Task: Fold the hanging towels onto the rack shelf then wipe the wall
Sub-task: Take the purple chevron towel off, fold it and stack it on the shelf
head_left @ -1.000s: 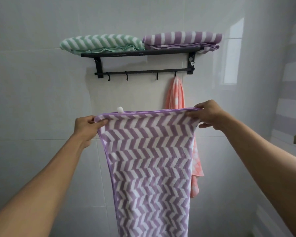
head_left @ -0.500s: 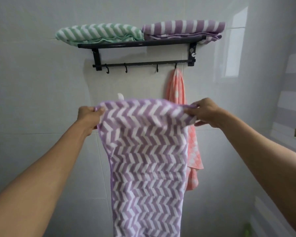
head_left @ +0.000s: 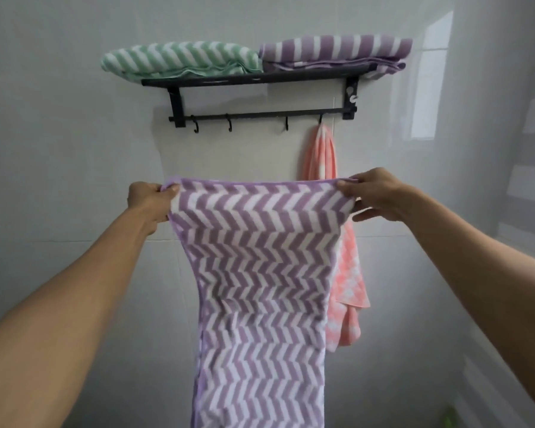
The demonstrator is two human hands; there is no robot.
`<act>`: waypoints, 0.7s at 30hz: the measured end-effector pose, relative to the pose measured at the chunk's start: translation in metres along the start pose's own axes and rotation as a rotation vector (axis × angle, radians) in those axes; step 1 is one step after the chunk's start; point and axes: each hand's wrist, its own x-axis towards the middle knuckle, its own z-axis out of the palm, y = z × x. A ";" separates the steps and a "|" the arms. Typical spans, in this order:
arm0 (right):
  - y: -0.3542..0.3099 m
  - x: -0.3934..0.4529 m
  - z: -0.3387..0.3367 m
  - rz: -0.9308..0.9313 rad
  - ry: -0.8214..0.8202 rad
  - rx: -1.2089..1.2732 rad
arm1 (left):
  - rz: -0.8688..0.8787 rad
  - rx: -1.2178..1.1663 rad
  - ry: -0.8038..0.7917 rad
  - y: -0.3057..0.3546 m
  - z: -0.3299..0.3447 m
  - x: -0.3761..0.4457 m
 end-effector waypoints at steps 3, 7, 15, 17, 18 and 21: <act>-0.003 0.002 -0.007 -0.018 0.086 0.128 | 0.019 -0.072 0.036 0.005 0.002 0.004; -0.007 -0.002 -0.004 0.014 0.049 0.183 | -0.019 -0.091 0.034 0.003 0.006 0.005; 0.003 -0.008 -0.002 0.050 0.049 0.207 | -0.109 -0.166 -0.103 -0.020 0.009 0.000; 0.001 -0.007 -0.001 0.042 0.061 0.202 | -0.103 -0.156 -0.121 -0.015 0.006 -0.001; -0.002 -0.006 -0.003 0.029 0.067 0.216 | -0.091 -0.174 -0.130 -0.011 0.004 0.001; -0.001 -0.004 -0.009 0.026 0.012 0.311 | -0.060 -0.265 -0.274 -0.005 -0.005 -0.008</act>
